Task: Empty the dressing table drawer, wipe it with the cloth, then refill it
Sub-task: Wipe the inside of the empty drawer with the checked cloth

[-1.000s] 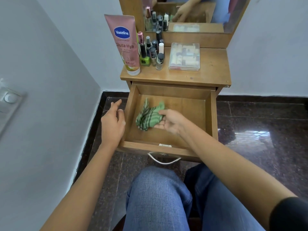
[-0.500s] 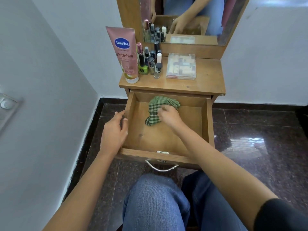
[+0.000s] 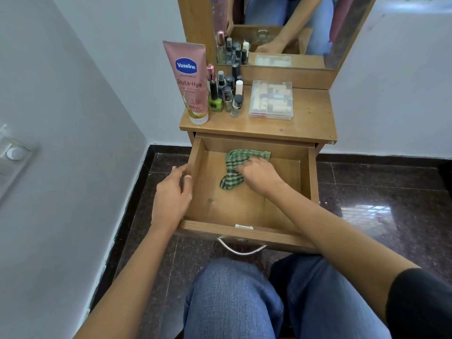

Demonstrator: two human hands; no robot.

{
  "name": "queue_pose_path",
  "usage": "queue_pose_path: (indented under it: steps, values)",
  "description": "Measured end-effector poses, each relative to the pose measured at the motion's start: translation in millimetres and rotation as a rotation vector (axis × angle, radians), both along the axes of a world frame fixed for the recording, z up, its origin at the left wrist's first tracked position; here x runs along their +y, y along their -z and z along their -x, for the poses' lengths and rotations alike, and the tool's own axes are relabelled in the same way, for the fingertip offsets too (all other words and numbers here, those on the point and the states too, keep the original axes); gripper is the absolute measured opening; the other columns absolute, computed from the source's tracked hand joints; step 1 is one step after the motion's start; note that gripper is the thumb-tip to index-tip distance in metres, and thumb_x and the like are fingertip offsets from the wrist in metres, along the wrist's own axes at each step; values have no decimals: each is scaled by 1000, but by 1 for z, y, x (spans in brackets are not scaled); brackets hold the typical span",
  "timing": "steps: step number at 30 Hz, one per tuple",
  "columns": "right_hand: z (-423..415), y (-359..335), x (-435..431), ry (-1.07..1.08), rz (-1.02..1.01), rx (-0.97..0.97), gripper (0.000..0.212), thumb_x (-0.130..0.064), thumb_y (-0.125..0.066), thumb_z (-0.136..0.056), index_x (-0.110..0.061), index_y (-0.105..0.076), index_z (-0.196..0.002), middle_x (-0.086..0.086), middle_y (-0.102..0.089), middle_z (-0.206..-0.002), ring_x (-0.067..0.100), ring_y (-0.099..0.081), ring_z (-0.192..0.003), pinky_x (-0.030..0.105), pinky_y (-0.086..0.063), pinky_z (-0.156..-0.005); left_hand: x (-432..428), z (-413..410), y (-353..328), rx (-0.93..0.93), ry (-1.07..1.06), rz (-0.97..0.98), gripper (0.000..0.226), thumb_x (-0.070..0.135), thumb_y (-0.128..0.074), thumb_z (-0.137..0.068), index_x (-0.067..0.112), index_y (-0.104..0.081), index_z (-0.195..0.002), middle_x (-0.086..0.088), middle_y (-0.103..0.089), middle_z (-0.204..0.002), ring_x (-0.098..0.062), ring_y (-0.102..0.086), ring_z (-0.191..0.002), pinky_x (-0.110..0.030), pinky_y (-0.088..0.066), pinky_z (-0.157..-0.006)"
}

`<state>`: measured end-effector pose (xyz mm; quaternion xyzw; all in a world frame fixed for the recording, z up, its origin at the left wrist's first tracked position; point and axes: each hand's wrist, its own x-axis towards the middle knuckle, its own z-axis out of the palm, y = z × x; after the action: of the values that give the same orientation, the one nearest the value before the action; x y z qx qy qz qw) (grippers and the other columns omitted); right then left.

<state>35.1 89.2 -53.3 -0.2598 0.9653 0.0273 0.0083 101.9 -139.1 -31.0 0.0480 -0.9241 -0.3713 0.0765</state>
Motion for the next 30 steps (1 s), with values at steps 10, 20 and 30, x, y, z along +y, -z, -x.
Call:
queue_pose_path:
  steps: [10,20,30]
  values:
    - [-18,-30,-1,662,828,-32,25,-6,-53,-90,-3,-54,-115,5,-54,-105,17,-53,-85,19,-41,-64,1,0,-1,1,-14,11,38,27,-45,-99,21,-56,-135,-20,-67,-115,10,-58,-68,-5,-34,-59]
    - [3,-38,-22,1348,1712,-213,25,-18,-59,-92,-6,-51,-112,8,-60,-113,22,-60,-97,31,-48,-83,1,-1,-3,-1,-5,-14,38,27,-45,-99,21,-57,-134,-23,-67,-107,-1,-56,-55,-8,-34,-51]
    - [-17,5,-4,235,417,152,35,10,-33,-86,4,-46,-118,26,-44,-130,36,-52,-112,36,-50,-88,2,-1,-6,-8,-21,-65,37,27,-47,-99,20,-60,-133,-1,-67,-80,-2,-55,-54,-7,-37,-51]
